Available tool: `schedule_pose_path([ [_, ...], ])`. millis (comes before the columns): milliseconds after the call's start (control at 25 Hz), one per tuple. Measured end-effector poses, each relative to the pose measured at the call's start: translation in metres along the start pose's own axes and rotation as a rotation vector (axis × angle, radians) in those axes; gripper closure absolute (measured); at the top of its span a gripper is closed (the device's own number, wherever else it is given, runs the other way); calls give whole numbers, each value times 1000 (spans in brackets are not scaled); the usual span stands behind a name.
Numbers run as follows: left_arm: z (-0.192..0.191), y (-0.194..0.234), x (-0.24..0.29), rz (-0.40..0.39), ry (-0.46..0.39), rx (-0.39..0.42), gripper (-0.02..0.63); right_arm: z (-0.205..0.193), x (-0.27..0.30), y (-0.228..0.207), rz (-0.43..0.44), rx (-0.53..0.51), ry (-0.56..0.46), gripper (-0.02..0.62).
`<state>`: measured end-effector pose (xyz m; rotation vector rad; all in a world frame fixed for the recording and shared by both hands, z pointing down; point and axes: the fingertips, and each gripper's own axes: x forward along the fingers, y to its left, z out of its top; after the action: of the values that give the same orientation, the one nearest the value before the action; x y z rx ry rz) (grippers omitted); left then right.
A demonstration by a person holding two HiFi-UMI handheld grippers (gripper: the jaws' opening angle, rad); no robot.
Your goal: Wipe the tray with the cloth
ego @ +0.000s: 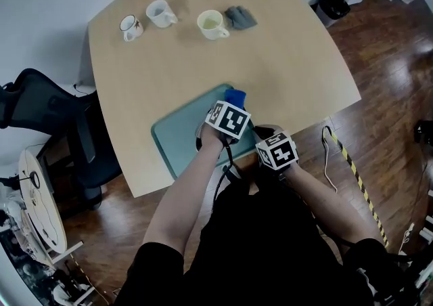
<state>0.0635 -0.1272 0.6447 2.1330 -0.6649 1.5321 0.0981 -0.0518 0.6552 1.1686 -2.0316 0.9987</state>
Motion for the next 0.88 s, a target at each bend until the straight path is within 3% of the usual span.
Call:
schedule_pose_path([
  [80, 6, -9, 4, 6, 5, 32, 456, -1, 1, -2, 5, -2, 1, 565],
  [200, -3, -9, 1, -19, -15, -11, 456, -5, 1, -4, 10, -6, 9, 565],
  [320, -33, 1, -8, -42, -18, -69, 456, -8, 1, -5, 10, -15, 21, 563],
  [480, -91, 32, -26, 5, -7, -116, 454, -8, 2, -6, 3, -26, 36, 563],
  [680, -160, 78, -50, 67, -8, -265, 451, -7, 4, -7, -10, -29, 45, 563],
  [880, -207, 107, -67, 95, -43, -470, 449, -3, 6, -8, -14, -30, 51, 563],
])
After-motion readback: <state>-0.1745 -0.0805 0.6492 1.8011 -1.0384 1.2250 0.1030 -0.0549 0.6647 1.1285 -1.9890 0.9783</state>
